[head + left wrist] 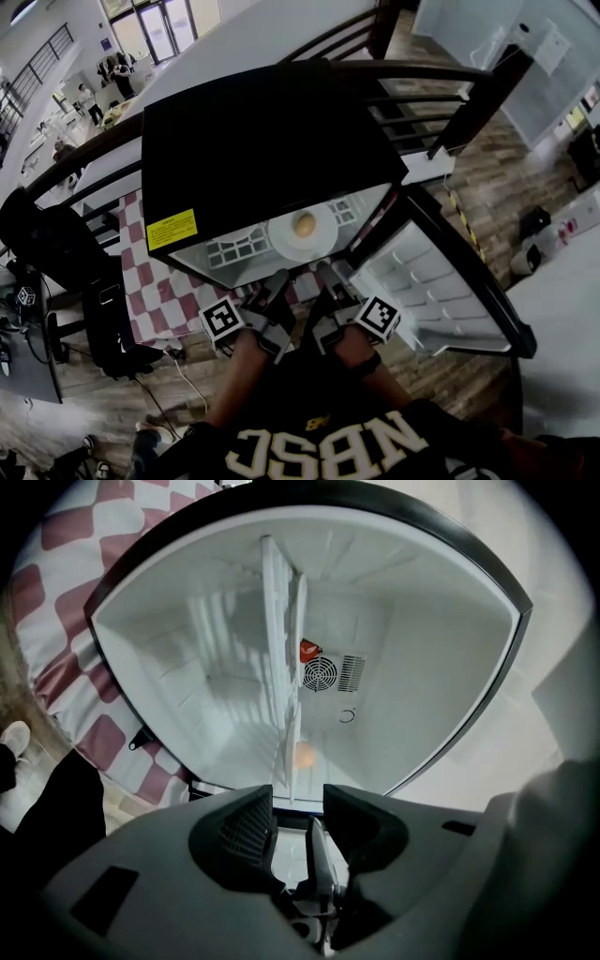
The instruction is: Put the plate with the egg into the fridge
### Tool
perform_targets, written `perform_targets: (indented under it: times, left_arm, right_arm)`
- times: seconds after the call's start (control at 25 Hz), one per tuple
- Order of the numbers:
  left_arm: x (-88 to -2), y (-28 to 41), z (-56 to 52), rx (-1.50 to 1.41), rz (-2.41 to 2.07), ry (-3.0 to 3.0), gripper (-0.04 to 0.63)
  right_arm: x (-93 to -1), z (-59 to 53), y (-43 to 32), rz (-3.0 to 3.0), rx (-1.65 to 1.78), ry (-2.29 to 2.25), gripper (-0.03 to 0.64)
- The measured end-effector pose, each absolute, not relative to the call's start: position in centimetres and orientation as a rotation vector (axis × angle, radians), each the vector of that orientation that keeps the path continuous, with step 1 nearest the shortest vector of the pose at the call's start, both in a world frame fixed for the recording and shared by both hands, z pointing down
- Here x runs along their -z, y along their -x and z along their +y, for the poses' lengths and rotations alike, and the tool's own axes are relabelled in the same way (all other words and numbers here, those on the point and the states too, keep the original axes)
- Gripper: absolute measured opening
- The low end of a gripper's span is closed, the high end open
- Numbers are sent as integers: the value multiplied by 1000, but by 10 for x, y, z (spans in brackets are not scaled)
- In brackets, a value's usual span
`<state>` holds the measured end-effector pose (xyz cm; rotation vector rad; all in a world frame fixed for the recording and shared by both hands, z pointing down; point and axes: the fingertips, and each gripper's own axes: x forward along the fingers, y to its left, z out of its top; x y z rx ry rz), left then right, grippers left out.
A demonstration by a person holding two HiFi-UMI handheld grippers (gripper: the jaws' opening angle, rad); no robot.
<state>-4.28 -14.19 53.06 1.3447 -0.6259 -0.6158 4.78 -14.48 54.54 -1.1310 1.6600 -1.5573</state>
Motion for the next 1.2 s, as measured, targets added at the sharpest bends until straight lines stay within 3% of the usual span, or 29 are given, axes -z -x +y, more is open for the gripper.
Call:
perform_targets:
  times: [0.28,0.76,1.2]
  left_arm:
    - [-531,41,-128,601,-604,-1344,178]
    - [-539,51,-128,610,-618,-1302,176]
    - [-542,45,-136,610,-603,-1284,176]
  right_arm:
    - [-547,-143,-31,1614,1601,1079,183]
    - [-547,-159,-22,1545,1650,1086,49]
    - [-548,-177,-31,1515,1661,1108,35]
